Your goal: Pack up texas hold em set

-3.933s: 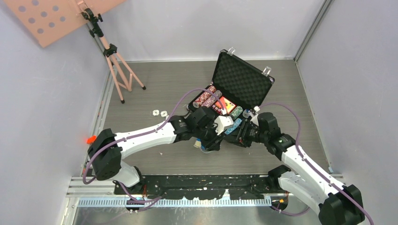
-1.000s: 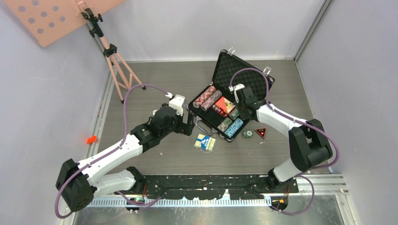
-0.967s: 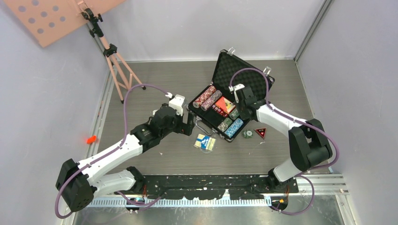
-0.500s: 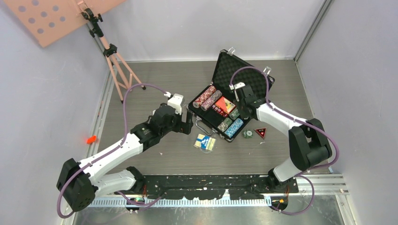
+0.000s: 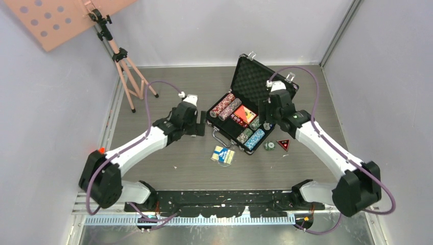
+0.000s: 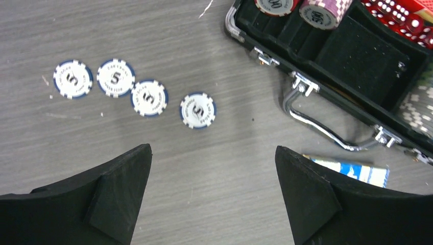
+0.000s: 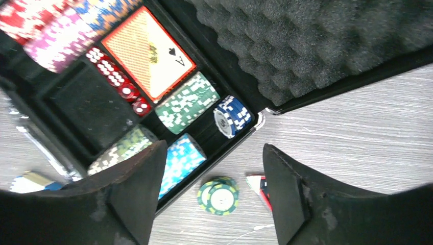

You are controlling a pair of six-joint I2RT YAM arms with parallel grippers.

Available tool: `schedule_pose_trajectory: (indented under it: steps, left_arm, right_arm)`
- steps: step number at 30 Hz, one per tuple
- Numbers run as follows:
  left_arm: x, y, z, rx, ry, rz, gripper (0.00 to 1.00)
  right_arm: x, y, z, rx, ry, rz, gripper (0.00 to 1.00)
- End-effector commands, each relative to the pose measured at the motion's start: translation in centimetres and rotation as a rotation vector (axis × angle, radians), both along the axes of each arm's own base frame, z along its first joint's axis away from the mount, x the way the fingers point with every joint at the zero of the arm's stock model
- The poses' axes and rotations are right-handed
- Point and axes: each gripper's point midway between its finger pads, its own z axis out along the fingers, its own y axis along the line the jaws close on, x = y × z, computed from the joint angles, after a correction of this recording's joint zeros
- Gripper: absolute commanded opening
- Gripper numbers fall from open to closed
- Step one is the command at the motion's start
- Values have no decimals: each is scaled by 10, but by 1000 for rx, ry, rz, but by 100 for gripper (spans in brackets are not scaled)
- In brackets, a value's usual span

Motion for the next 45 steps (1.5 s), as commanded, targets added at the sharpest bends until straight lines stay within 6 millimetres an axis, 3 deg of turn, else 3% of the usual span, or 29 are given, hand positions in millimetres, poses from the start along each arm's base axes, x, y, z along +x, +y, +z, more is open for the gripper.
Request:
schedule_pose_trajectory:
  steps: [1, 6, 12, 17, 31, 40, 43, 45]
  left_arm:
    - [15, -8, -3, 28, 89, -35, 91]
    - [22, -20, -24, 44, 214, -64, 72]
    - [34, -26, -45, 89, 291, -56, 69]
    - [39, -19, -60, 115, 335, -26, 68]
    - [44, -2, -93, 109, 442, 17, 65]
    - [39, 0, -102, 81, 523, 0, 40]
    - [34, -1, -100, 68, 557, -21, 28]
    - [33, -4, -92, 53, 557, -35, 26]
  right_arm:
    - [-16, 9, 36, 231, -86, -94, 78]
    - [-36, 0, 58, 282, -90, -155, 78]
    - [-47, -6, 68, 281, -113, -144, 78]
    - [-52, -6, 72, 300, -128, -137, 78]
    - [-53, -3, 65, 302, -102, -128, 78]
    - [-52, 1, 63, 306, -89, -118, 78]
    - [-52, 2, 64, 309, -86, -108, 78]
    - [-52, 4, 64, 312, -80, -97, 78]
